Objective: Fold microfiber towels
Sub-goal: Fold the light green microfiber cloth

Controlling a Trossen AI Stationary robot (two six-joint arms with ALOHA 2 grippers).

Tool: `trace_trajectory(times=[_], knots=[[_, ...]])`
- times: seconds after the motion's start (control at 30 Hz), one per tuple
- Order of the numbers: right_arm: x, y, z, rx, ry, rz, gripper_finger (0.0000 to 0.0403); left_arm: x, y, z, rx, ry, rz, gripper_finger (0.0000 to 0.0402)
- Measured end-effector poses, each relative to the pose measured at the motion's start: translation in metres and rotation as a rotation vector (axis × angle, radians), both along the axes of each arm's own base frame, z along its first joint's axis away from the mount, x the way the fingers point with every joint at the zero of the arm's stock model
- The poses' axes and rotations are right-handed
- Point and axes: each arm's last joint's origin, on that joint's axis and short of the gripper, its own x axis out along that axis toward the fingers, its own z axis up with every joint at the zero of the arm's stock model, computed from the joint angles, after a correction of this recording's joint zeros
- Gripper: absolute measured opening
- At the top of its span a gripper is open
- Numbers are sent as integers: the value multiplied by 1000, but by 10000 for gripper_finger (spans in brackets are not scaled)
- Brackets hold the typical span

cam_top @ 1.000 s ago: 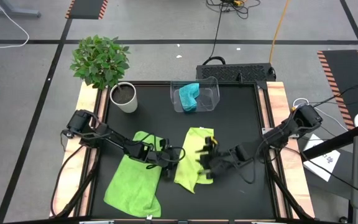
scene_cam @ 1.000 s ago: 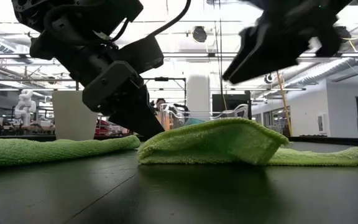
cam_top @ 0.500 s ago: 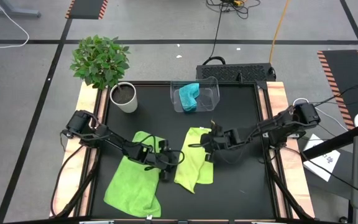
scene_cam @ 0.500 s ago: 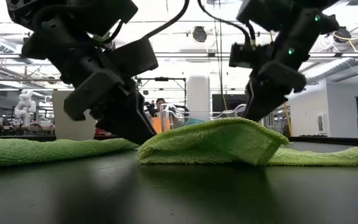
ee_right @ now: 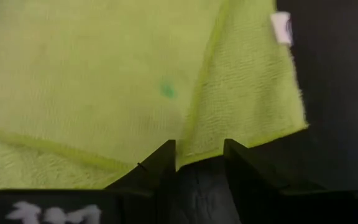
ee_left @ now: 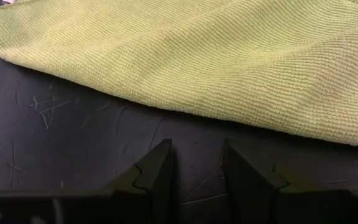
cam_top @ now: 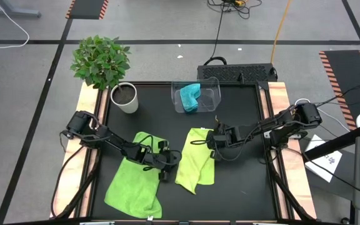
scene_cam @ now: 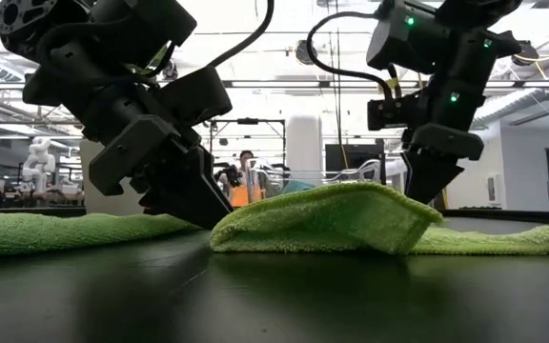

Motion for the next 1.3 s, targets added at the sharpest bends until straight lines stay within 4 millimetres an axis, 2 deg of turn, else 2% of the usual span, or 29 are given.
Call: trace_trajectory(times=[0.1, 0.2, 0.43, 0.67, 0.97, 1.13, 1.3], knots=[[0, 1, 0, 36, 7, 22, 123, 0, 0, 0, -1, -4, 0, 145], [0, 1, 0, 29, 12, 46, 105, 0, 0, 0, -2, -6, 0, 145], [0, 2, 0, 34, 24, 107, 8, 0, 0, 0, -3, -7, 1, 145], [0, 0, 1, 28, 32, 116, 1, 0, 0, 0, -4, -8, 1, 145], [16, -8, 23, 12, -12, 139, 0, 0, 0, 0, -3, -8, 0, 145], [16, -10, 23, 12, 1, 171, 0, 0, 0, 0, -1, -8, -2, 145], [19, -6, 24, 109, -25, 268, 30, 0, 0, 0, 1, -8, -5, 145]])
